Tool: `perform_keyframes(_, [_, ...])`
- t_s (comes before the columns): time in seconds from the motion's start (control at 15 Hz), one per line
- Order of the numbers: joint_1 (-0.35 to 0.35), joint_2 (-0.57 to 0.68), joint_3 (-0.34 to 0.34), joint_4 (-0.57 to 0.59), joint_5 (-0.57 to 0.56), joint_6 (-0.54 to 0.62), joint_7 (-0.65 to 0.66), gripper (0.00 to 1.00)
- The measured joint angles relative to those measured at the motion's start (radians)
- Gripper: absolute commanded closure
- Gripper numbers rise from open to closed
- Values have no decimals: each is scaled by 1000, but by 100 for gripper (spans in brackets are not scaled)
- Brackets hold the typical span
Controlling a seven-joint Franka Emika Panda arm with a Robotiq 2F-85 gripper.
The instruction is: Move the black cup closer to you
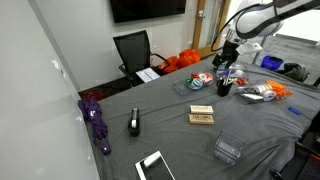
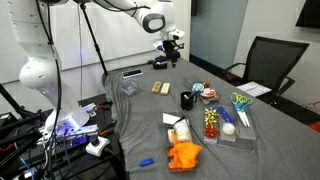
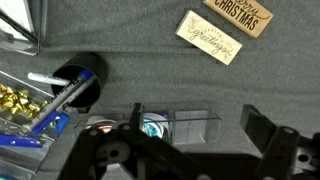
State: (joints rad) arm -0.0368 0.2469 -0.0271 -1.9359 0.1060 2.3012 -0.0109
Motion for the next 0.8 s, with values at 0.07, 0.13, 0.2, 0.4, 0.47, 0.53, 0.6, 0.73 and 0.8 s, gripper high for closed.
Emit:
perform_keyframes(0.07, [-8,17,0,18,4,0,-49,0])
perform_keyframes(0.13, [-17,32,0,34,4,5,-94,0])
perform_keyframes(0.2, [-25,44,0,46,4,10,-122,0])
perform_keyframes(0.4, [-31,55,0,59,4,12,-146,0])
perform_keyframes(0.47, [-31,55,1,61,4,12,-146,0])
perform_keyframes(0.53, [-31,55,1,61,4,12,-146,0])
perform_keyframes(0.6, [-31,55,1,61,4,12,-145,0])
perform_keyframes(0.73, [-32,57,1,61,4,9,-146,0])
perform_keyframes(0.8, [-33,62,1,60,4,11,-146,0])
